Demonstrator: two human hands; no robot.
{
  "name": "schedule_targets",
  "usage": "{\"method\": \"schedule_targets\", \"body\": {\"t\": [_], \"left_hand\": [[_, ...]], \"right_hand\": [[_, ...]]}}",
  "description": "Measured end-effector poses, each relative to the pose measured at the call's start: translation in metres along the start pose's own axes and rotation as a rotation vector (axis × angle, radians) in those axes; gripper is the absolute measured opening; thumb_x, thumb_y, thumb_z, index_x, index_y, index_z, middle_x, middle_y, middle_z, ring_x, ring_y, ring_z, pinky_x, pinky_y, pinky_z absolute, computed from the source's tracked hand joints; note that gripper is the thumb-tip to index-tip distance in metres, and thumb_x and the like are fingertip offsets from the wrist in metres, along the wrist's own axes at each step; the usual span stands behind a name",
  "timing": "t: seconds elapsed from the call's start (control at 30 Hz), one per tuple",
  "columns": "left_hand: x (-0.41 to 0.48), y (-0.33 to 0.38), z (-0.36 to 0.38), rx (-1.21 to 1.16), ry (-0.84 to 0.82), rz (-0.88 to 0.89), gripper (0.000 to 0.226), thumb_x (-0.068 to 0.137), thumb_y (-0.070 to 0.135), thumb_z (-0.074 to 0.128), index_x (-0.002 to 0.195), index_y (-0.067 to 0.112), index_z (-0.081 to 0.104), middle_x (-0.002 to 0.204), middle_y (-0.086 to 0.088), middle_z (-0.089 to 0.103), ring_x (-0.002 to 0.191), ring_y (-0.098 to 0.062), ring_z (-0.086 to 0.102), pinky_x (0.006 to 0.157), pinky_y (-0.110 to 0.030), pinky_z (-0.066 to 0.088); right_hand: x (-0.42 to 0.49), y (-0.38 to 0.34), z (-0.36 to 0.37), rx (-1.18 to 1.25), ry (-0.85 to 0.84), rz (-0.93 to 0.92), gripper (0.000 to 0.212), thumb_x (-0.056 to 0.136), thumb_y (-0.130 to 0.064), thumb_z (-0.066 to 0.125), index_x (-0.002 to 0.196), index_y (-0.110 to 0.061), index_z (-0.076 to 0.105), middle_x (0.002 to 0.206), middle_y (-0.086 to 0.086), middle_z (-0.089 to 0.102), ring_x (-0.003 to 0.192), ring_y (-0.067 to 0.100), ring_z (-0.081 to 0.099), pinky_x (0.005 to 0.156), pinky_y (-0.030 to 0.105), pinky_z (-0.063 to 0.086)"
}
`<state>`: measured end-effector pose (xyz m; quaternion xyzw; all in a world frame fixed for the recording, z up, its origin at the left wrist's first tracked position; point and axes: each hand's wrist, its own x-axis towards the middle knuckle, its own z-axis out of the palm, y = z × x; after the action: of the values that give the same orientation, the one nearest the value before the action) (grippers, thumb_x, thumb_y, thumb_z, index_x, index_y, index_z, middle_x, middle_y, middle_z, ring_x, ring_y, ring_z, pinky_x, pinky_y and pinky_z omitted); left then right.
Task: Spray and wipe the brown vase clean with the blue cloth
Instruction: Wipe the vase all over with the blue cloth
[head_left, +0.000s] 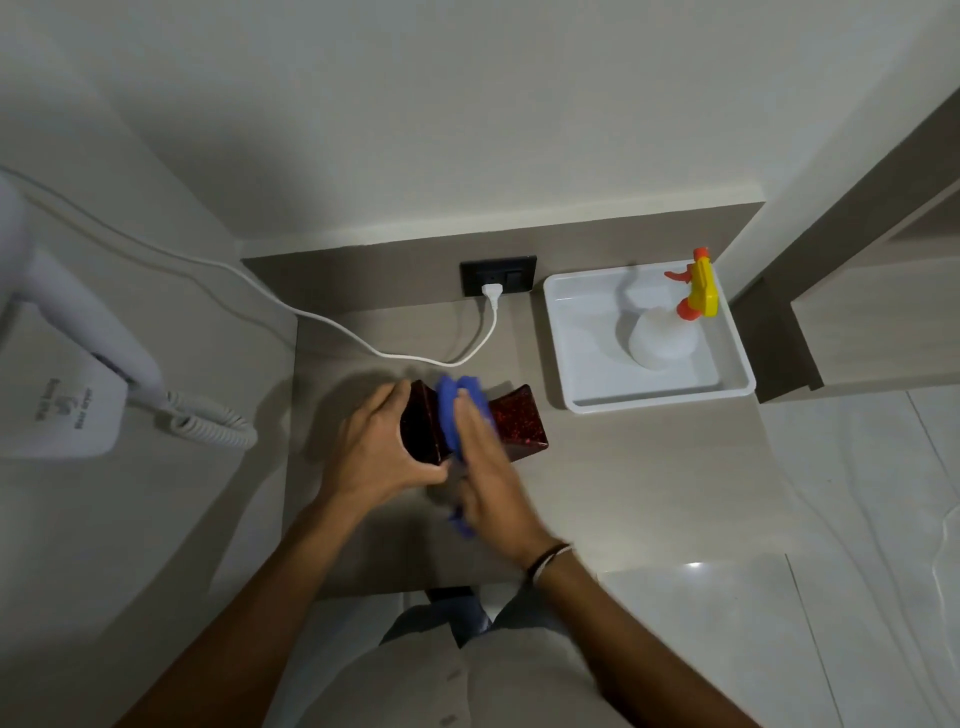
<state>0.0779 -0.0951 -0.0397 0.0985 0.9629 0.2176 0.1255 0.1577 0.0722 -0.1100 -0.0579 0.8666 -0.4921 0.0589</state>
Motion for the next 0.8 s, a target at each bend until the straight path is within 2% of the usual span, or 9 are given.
{"method": "schedule_targets", "body": {"t": [0.03,0.07,0.13,0.2,0.27,0.4,0.57,0.7,0.8], "left_hand": [[0.001,0.001,0.0,-0.011,0.002,0.008,0.096,0.049,0.056,0.083,0.133,0.013,0.064,0.124,-0.008,0.07,0.111,-0.033,0.068,0.087,-0.032,0.052],[0.001,-0.001,0.0,-0.018,0.008,0.015,0.089,0.048,0.055,0.081,0.126,0.014,0.069,0.118,-0.008,0.072,0.107,-0.033,0.07,0.084,-0.029,0.049],[0.0,-0.006,0.0,-0.011,-0.003,-0.003,0.086,0.047,0.048,0.09,0.123,0.012,0.071,0.116,-0.009,0.072,0.106,-0.033,0.071,0.084,-0.027,0.048],[0.002,-0.007,-0.002,-0.007,-0.007,-0.052,0.1,0.046,0.043,0.097,0.135,0.01,0.064,0.127,-0.008,0.068,0.114,-0.031,0.067,0.09,-0.031,0.052],[0.003,-0.006,-0.004,-0.01,0.018,-0.066,0.107,0.046,0.045,0.096,0.141,0.014,0.059,0.132,-0.004,0.065,0.115,-0.027,0.066,0.092,-0.031,0.052],[0.014,0.008,-0.013,0.018,-0.004,-0.011,0.11,0.045,0.053,0.088,0.145,0.026,0.052,0.136,0.005,0.058,0.125,-0.023,0.057,0.099,-0.036,0.052],[0.035,0.033,-0.015,0.146,-0.031,0.048,0.115,0.049,0.052,0.086,0.151,0.013,0.048,0.144,-0.002,0.052,0.133,-0.026,0.046,0.11,-0.035,0.041],[0.046,0.05,-0.006,0.197,-0.047,0.08,0.111,0.053,0.055,0.081,0.15,0.015,0.045,0.145,0.001,0.047,0.133,-0.023,0.04,0.112,-0.035,0.04],[0.052,0.054,0.003,0.281,-0.018,0.116,0.107,0.053,0.058,0.074,0.147,0.017,0.046,0.138,0.001,0.049,0.129,-0.025,0.045,0.111,-0.036,0.042]], "right_hand": [[0.0,-0.012,0.009,0.04,-0.024,-0.064,0.095,0.097,0.005,0.048,0.172,-0.026,0.0,0.18,-0.015,-0.007,0.165,0.003,0.015,0.129,0.013,0.023],[0.001,-0.02,0.015,0.035,-0.048,-0.115,0.102,0.094,0.007,0.05,0.172,-0.029,-0.004,0.181,-0.012,-0.008,0.167,0.008,0.014,0.126,0.01,0.024],[0.003,-0.012,0.015,-0.049,-0.054,-0.187,0.107,0.093,0.013,0.054,0.172,-0.028,-0.005,0.182,-0.007,-0.011,0.17,0.018,0.003,0.134,0.023,0.017],[0.003,0.011,0.001,-0.083,-0.066,-0.083,0.097,0.099,0.011,0.052,0.172,-0.023,-0.002,0.181,-0.007,-0.012,0.169,0.014,-0.004,0.138,0.04,0.01],[0.0,0.033,-0.02,-0.136,-0.081,0.063,0.094,0.098,0.014,0.052,0.172,-0.016,0.003,0.181,0.0,-0.008,0.17,0.021,-0.002,0.138,0.05,0.012],[-0.007,0.06,-0.054,-0.144,-0.064,0.154,0.086,0.097,0.017,0.05,0.171,-0.009,0.014,0.181,0.008,0.008,0.168,0.027,0.014,0.137,0.048,0.02],[0.001,0.059,-0.085,0.03,0.026,0.212,0.081,0.095,0.019,0.046,0.168,-0.013,0.03,0.174,0.004,0.033,0.158,0.019,0.038,0.134,0.038,0.029],[0.027,0.057,-0.126,0.072,0.094,0.197,0.074,0.098,0.018,0.045,0.165,-0.011,0.038,0.167,0.0,0.042,0.148,0.014,0.047,0.13,0.03,0.033],[0.06,0.073,-0.155,-0.096,0.16,0.211,0.068,0.1,0.013,0.045,0.165,-0.008,0.037,0.166,0.006,0.044,0.147,0.021,0.048,0.131,0.04,0.035]]}}
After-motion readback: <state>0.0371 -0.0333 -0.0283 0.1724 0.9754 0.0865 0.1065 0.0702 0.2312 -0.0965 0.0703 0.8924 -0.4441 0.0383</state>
